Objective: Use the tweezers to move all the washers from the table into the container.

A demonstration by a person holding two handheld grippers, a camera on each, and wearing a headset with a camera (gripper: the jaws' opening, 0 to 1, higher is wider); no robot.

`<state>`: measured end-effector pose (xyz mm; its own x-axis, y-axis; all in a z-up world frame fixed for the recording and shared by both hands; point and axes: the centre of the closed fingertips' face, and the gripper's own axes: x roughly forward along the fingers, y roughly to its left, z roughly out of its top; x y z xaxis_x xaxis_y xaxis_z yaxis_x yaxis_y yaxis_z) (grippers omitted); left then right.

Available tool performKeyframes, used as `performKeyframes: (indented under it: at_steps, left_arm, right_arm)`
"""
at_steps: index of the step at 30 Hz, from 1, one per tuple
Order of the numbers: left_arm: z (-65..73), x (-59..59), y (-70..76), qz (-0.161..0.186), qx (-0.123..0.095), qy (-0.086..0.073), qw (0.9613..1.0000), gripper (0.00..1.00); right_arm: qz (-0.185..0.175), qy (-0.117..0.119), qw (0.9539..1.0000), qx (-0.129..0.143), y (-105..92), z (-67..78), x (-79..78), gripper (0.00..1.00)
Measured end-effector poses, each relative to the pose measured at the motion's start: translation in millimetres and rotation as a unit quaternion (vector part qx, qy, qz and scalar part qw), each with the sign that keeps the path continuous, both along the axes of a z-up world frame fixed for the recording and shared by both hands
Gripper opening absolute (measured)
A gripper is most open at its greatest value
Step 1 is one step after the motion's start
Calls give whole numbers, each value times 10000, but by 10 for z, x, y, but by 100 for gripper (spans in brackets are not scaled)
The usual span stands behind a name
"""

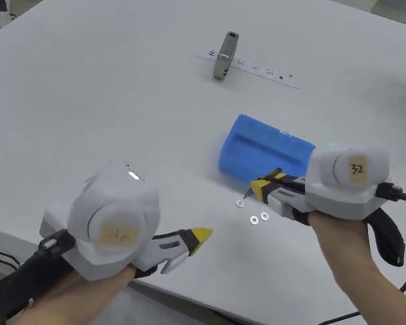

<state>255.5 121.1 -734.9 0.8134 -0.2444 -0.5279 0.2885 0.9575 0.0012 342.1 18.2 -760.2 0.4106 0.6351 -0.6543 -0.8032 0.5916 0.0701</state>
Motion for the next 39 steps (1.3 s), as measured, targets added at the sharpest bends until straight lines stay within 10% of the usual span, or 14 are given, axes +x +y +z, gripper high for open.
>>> performKeyframes:
  at_steps: [14,39]
  left_arm:
    - [-27,-1,-3,-7,25,53,10000,95]
    - [-43,-8,-3,-29,87,87,9999,95]
  right_arm:
    - [15,139,9998,-154,-6,-182,39,5]
    - [-77,117,9998,-108,-7,-75,-26,3]
